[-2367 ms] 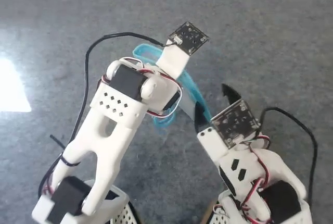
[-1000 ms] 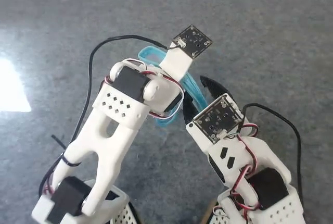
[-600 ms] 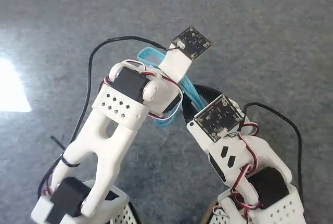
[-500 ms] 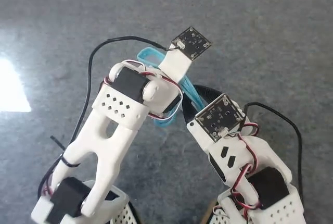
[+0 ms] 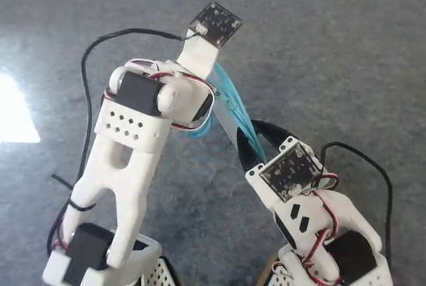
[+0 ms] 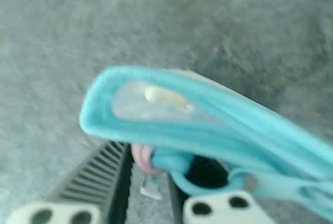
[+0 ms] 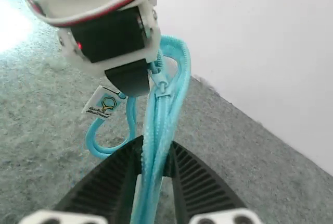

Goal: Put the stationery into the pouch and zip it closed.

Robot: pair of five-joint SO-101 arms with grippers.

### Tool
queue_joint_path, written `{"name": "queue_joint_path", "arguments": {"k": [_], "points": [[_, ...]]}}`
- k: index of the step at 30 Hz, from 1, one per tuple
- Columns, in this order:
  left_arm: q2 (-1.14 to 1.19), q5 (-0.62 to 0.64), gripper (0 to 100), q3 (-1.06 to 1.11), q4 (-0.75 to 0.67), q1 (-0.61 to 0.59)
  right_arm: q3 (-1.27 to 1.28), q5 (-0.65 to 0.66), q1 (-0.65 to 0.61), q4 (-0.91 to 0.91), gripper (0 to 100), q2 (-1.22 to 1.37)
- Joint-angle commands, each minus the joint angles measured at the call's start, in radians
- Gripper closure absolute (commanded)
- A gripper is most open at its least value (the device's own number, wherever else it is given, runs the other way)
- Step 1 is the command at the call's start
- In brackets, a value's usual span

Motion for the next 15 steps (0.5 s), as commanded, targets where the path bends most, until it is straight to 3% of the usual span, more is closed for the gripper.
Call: {"name": "queue_joint_path", "arguments": {"k": [1, 15], "points": [[0.018, -0.003, 99, -0.042, -0.023, -0.074, -0.009, 0.029, -0.007, 0.016, 99.1, -0.045], [0.018, 0.060, 99, -0.041, -0.244, -0.275, -0.008, 0.043, -0.012, 0.039, 99.1, -0.045]]}}
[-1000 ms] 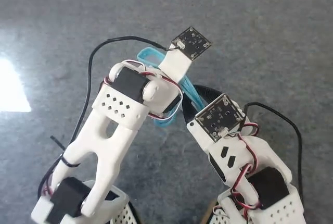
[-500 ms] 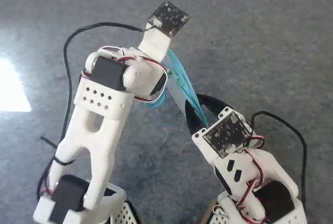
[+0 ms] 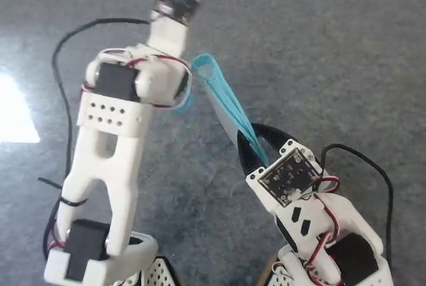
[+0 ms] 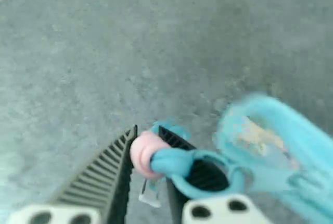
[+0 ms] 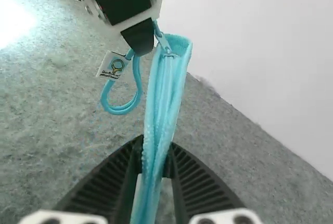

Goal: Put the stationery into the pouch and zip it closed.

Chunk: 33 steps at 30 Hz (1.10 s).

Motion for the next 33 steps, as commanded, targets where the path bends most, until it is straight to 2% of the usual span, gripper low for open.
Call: {"name": "queue_joint_path", "arguments": {"k": [1, 9, 11, 13, 16, 20, 27, 33], "points": [[0.000, 0.035, 99, -0.042, -0.097, -0.094, -0.008, 0.015, -0.007, 0.018, 99.1, -0.028], [0.000, 0.086, 97, -0.042, -0.227, -0.173, -0.006, 0.015, -0.007, 0.012, 99.1, -0.019], [-0.009, 0.060, 89, -0.042, -0.226, -0.146, -0.006, 0.008, -0.002, 0.008, 99.1, -0.016], [-0.011, 0.048, 76, -0.047, -0.221, -0.114, -0.008, -0.011, 0.001, 0.007, 98.6, 0.001], [-0.011, 0.031, 64, -0.064, -0.250, -0.069, -0.008, -0.044, 0.041, -0.030, 89.1, 0.054], [0.000, 0.074, 63, -0.088, -0.319, -0.058, -0.008, -0.081, 0.139, -0.096, 76.5, 0.179], [-0.011, 0.080, 63, -0.099, -0.348, 0.028, -0.008, -0.091, 0.208, -0.203, 81.4, 0.424], [0.000, 0.141, 63, -0.160, -0.374, 0.080, -0.097, -0.126, 0.418, -0.174, 81.5, 0.449]]}}
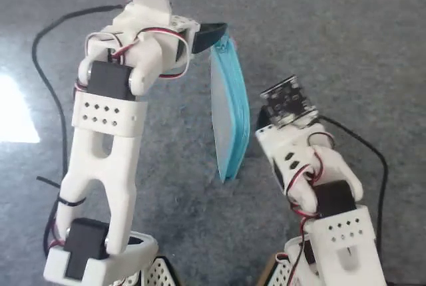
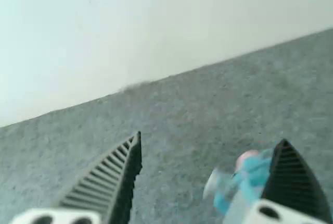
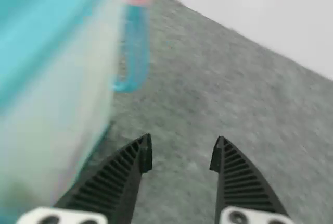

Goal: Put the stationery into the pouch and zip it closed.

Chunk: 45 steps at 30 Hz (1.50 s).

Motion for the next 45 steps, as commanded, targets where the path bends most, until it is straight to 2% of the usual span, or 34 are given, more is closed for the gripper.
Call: {"name": "queue_joint_path", "arguments": {"k": [1, 7, 12, 16, 18, 23, 29, 34, 39, 45], "points": [[-0.002, 0.032, 63, -0.084, -0.029, 0.026, -0.124, -0.021, 0.148, 0.038, 81.5, 0.007], [0.046, 0.086, 63, -0.087, -0.041, 0.017, -0.296, 0.018, 0.371, 0.265, 81.5, 0.007], [-0.055, 0.158, 63, -0.108, 0.009, -0.032, -0.350, 0.018, 0.404, 0.401, 81.8, 0.007], [-0.238, 0.135, 63, -0.050, 0.095, -0.110, -0.319, 0.014, 0.404, 0.438, 81.9, 0.005], [-0.342, 0.101, 63, 0.050, 0.091, -0.153, -0.273, 0.009, 0.389, 0.437, 83.5, -0.007], [-0.631, 0.029, 63, 0.486, 0.026, -0.239, -0.071, 0.015, 0.288, 0.381, 99.7, -0.077], [-1.043, 0.029, 63, 1.099, -0.173, -0.393, 0.203, 0.018, 0.271, 0.305, 95.8, -0.219], [-1.399, 0.026, 63, 1.475, -0.207, -0.440, 0.350, 0.018, 0.271, 0.298, 95.8, -0.387], [-1.649, 0.028, 63, 1.710, -0.149, -0.434, 0.491, 0.018, 0.315, 0.302, 95.8, -0.568], [-1.608, 0.029, 63, 1.821, -0.152, -0.434, 0.701, 0.018, 0.406, 0.298, 95.8, -0.739]]}}
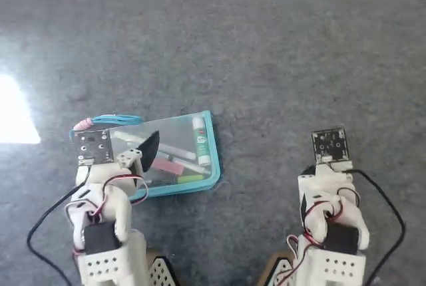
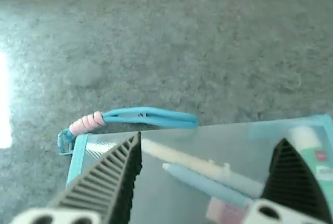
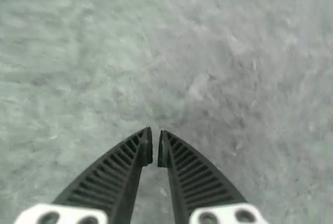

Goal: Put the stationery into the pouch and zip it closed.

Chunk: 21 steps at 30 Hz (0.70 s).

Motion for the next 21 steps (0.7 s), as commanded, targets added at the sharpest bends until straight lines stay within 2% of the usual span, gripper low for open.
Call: {"name": "queue_joint_path", "arguments": {"k": [1, 8, 12, 15, 21], "points": [[-0.006, -0.014, 63, 0.035, 0.000, -0.003, 0.071, 0.011, 0.030, -0.021, 95.7, -0.042], [0.000, -0.015, 63, 0.036, 0.035, -0.009, 0.103, 0.006, 0.031, -0.010, 95.8, -0.036], [-0.002, -0.015, 63, 0.036, 0.164, -0.011, 0.103, 0.008, 0.030, -0.010, 95.8, -0.035], [-0.002, -0.015, 63, 0.036, 0.318, -0.009, 0.103, 0.009, 0.030, -0.010, 95.8, -0.035], [-0.014, -0.012, 63, 0.036, 0.315, -0.009, 0.103, 0.009, 0.027, -0.010, 95.8, -0.035]]}}
